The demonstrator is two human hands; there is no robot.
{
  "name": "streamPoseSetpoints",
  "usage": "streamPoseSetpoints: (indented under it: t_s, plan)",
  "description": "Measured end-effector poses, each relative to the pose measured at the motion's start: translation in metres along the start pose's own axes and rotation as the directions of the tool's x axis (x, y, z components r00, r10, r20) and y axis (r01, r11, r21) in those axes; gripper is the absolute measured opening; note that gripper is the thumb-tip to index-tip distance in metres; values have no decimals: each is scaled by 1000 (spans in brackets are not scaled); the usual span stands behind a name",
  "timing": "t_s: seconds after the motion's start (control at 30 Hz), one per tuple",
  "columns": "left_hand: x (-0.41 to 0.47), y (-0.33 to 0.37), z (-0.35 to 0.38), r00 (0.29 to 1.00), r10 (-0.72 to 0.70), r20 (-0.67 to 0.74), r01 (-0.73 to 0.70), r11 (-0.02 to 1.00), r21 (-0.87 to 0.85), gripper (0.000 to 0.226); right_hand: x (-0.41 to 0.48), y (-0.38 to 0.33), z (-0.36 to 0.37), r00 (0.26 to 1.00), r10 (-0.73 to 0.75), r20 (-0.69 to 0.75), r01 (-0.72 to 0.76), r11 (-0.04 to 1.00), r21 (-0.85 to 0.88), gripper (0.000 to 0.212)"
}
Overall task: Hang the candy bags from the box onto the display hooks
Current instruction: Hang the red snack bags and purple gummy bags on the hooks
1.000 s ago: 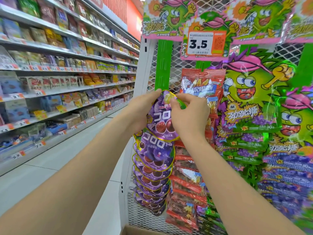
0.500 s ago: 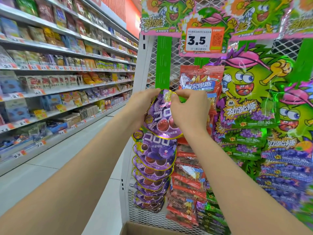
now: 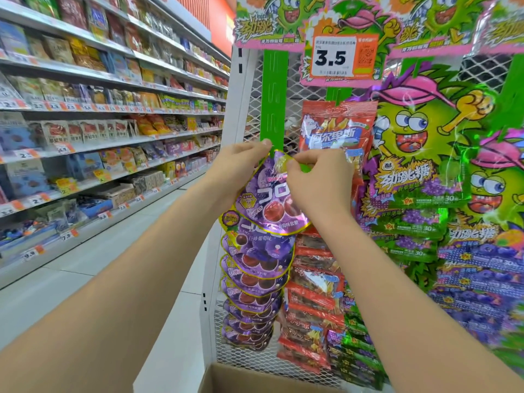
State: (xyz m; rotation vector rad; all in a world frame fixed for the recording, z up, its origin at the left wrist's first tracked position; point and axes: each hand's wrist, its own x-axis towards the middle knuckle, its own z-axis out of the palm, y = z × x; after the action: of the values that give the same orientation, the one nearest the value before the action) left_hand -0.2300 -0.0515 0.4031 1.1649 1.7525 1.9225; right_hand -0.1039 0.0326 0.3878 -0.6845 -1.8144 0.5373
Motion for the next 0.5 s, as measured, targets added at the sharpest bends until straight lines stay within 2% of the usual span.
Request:
streamPoseSetpoints:
  t_s: [0.07, 0.13, 0.23, 0.3, 0.33, 0.43, 0.5]
  plan:
    - [1, -9, -3, 995, 102, -12, -99, 981, 165, 31, -5, 11, 6, 999, -40, 33, 42, 997, -58, 22]
    - [-4, -15, -4, 981, 192, 0, -184, 942, 280, 23, -9, 19, 9, 996, -73, 56, 79, 991, -112, 28]
    - [-7, -29, -6, 946, 322, 41, -292, 788, 542, 27, -16, 25, 7, 987, -151, 63, 161, 962, -221, 34]
    - [-11, -40, -10, 937, 344, 68, -299, 680, 670, 11, -25, 26, 3, 977, -191, 94, 210, 937, -279, 41]
    - [-10, -49, -13, 936, 347, 61, -290, 658, 695, 8, -31, 28, 2, 972, -204, 113, 229, 928, -293, 44]
    - [-17, -66, -20, 951, 308, -5, -217, 682, 698, 33, -53, 38, 7, 946, -291, 140, 323, 878, -355, 48]
    - [-22, -81, -22, 936, 350, -29, -211, 627, 750, 43, -64, 49, 13, 927, -354, 123, 373, 833, -408, 37]
